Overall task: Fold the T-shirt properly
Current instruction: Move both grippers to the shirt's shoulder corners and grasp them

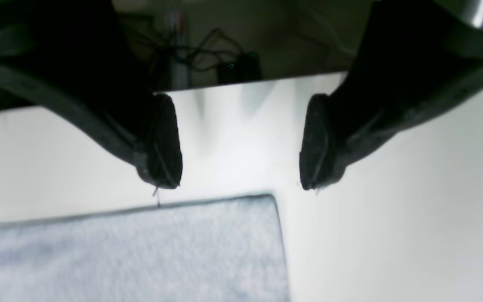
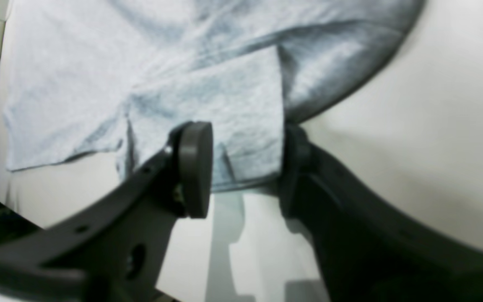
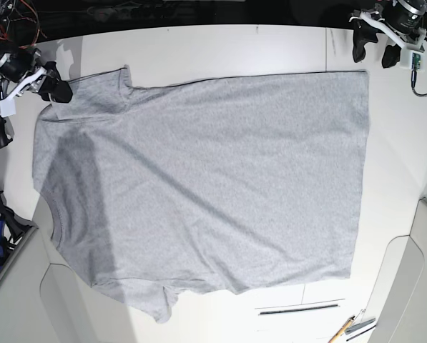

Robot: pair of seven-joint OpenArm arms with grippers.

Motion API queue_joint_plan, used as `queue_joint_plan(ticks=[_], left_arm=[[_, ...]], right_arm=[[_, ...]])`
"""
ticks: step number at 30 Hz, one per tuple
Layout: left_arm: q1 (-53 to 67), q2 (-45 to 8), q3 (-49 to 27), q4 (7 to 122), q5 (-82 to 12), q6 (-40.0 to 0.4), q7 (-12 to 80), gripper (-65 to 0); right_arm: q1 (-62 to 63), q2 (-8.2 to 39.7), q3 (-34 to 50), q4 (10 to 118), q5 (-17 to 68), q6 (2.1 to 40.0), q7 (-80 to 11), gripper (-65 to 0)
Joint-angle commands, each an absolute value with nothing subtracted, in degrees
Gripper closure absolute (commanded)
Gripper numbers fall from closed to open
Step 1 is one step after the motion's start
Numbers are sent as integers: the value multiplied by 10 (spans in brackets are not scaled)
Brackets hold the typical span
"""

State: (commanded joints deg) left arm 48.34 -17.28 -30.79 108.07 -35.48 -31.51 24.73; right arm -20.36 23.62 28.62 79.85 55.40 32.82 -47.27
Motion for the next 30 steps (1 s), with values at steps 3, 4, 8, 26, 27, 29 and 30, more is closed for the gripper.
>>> queue_joint_plan(ticks=[3, 4, 8, 26, 27, 29, 30], left_arm=[[458, -182, -308, 1039, -376, -316, 261, -470], [451, -183, -308, 1027, -376, -317, 265, -470], [423, -183, -308, 993, -377, -317, 264, -470], [373, -183, -268, 923, -382, -318, 274, -470], [373, -183, -263, 923, -382, -318, 282, -470], [373, -183, -246, 923, -381, -320, 301, -470], [373, -183, -236, 923, -378, -327, 302, -470]], right_arm=[[-204, 236, 286, 799, 545, 328, -472, -252], [-204, 236, 286, 799, 535, 328, -472, -252], [-204, 236, 286, 799, 514, 328, -471, -252], [-203, 209, 286, 799, 527, 328, -495, -100], [-203, 209, 286, 799, 527, 328, -495, -100], [-203, 209, 286, 799, 527, 328, -495, -100], [-203, 209, 286, 799, 527, 328, -495, -100]])
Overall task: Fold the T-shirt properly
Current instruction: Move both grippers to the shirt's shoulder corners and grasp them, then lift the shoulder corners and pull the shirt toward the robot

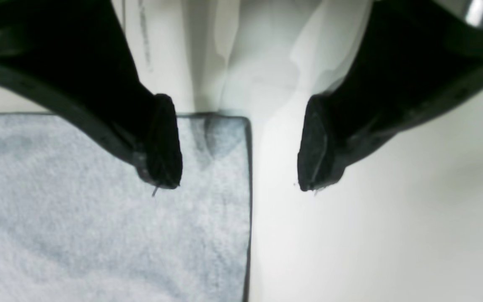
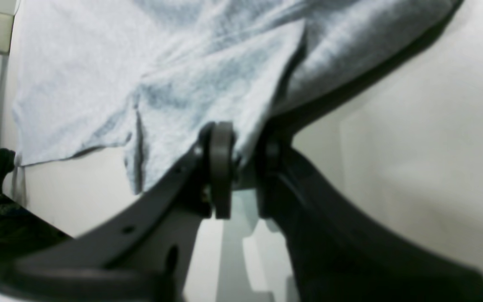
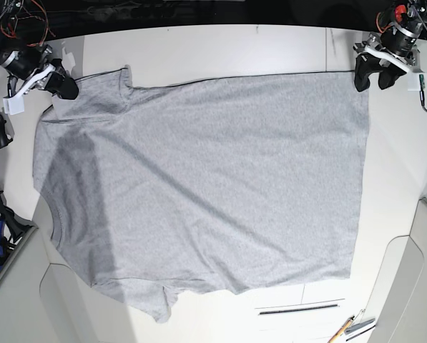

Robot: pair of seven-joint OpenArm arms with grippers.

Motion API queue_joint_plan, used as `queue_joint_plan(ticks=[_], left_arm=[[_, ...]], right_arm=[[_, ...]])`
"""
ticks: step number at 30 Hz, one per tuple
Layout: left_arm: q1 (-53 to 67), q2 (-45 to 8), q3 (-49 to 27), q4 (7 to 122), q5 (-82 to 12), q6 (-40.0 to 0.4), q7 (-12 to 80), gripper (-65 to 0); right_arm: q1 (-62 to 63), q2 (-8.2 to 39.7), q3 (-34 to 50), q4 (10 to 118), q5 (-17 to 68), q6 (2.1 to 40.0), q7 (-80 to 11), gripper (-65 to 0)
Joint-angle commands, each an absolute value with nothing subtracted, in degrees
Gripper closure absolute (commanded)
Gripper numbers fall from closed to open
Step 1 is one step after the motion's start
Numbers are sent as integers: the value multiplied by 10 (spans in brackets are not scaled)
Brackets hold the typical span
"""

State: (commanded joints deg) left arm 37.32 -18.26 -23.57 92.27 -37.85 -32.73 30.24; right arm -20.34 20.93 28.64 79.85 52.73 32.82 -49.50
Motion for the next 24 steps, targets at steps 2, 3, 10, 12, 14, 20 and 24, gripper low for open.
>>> queue_joint_plan(ticks=[2, 3, 10, 12, 14, 20, 24], left_arm=[[373, -183, -215, 923, -377, -333, 302, -470], [373, -183, -206, 923, -375, -332, 301, -470], [373, -183, -199, 923, -322, -353, 298, -432], [373, -183, -199, 923, -319, -393, 298, -255], [373, -183, -199, 923, -320, -400, 298, -11], [372, -183, -200, 945, -324, -400, 298, 0], [373, -183, -216, 984, -339, -400, 303, 0]], right_arm=[[-204, 209, 286, 799, 527, 328, -495, -100], [-204, 209, 286, 799, 527, 328, -495, -100], [-204, 209, 286, 799, 527, 328, -495, -17], [-204, 209, 286, 799, 528, 328, -495, 0], [-204, 209, 287, 799, 528, 328, -502, 0], [-213, 209, 325, 806, 562, 331, -561, 0], [-246, 210, 371, 841, 597, 339, -577, 0]])
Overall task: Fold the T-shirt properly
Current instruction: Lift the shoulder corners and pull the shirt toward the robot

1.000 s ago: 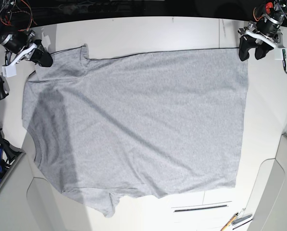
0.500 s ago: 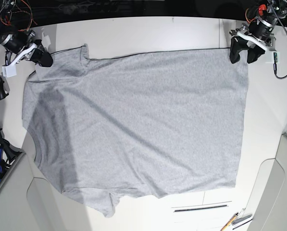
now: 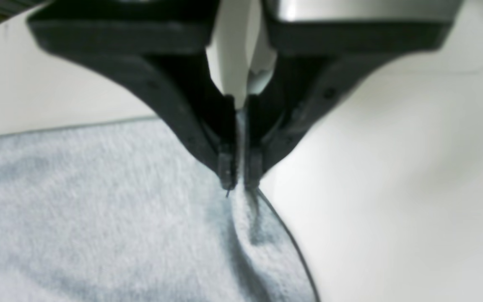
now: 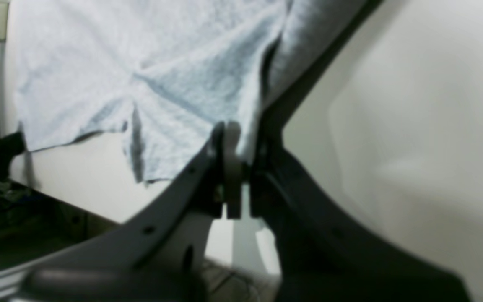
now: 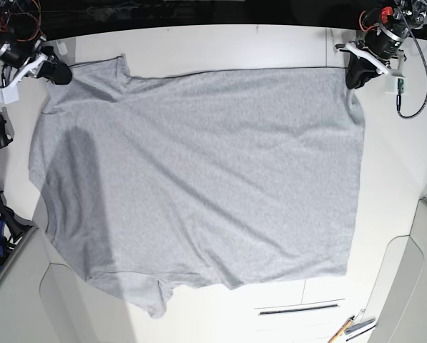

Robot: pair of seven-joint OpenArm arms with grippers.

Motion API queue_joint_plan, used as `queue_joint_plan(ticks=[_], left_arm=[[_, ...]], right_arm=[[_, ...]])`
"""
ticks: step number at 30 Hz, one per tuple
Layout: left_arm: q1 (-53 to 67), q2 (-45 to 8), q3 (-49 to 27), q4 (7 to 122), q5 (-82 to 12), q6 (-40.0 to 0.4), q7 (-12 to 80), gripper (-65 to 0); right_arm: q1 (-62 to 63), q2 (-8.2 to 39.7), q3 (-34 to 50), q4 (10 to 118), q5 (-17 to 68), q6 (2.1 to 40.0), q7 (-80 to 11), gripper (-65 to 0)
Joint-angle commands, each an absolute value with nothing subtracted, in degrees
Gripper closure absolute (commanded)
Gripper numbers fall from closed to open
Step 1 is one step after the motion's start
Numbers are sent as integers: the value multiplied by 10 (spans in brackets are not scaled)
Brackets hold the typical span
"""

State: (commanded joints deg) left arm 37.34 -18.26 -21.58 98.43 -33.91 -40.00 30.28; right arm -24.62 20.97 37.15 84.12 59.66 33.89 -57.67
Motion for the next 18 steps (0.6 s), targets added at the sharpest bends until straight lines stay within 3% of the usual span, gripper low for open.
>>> queue_joint_plan(ticks=[11, 18], left_arm=[[383, -183, -251, 1076, -372, -400, 308, 0], [346, -183, -266, 1090, -351, -400, 293, 0]], right_arm=[[-288, 210, 436, 976, 608, 339, -574, 0], [-207, 209, 434, 978, 564, 339, -557, 0]])
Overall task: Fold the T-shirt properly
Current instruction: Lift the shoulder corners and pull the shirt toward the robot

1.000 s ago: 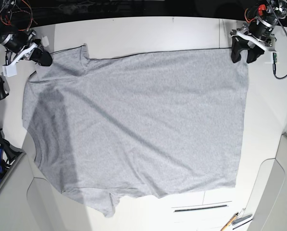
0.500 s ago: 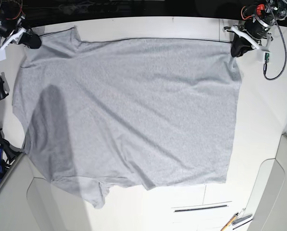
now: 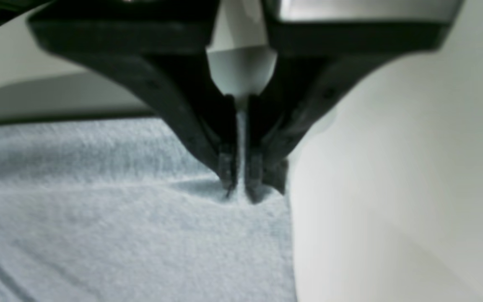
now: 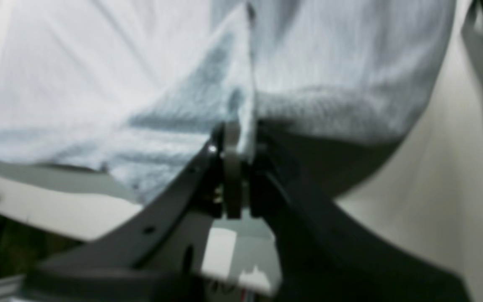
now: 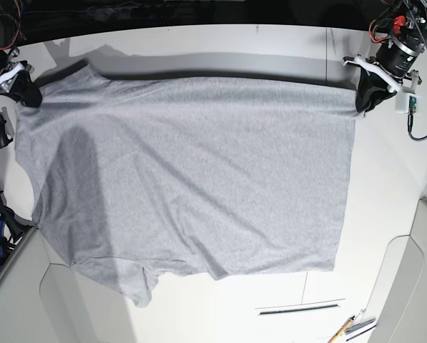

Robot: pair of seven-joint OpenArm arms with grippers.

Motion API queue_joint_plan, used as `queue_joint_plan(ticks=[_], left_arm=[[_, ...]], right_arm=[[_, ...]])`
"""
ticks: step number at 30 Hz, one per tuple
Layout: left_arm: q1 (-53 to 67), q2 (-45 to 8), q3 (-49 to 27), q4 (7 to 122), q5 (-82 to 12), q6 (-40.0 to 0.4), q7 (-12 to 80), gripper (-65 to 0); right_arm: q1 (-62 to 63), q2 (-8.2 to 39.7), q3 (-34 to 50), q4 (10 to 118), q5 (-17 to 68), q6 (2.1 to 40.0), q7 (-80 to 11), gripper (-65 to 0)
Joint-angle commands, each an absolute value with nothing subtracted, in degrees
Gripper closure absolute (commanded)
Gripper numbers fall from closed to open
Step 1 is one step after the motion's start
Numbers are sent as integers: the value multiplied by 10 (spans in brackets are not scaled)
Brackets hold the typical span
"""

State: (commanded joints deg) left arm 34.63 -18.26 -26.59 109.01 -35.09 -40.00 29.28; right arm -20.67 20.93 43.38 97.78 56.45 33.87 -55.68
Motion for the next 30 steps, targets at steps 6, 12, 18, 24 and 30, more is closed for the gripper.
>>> queue_joint_plan(ticks=[6, 12, 18, 24, 30], left_arm=[[277, -183, -262, 1048, -344, -400, 291, 0], [217, -183, -259, 987, -344, -400, 289, 0], [172, -183, -259, 943, -344, -400, 276, 0], [135, -182, -234, 884, -344, -400, 272, 0], [124, -181, -214, 850, -316, -400, 232, 0]], right_arm=[[-130, 209, 404, 949, 507, 338, -534, 0], [-40, 209, 318, 864, 455, 337, -493, 0], [54, 209, 257, 784, 409, 337, -486, 0], [99, 209, 243, 710, 392, 337, -481, 0], [99, 210, 244, 694, 392, 336, -482, -305]])
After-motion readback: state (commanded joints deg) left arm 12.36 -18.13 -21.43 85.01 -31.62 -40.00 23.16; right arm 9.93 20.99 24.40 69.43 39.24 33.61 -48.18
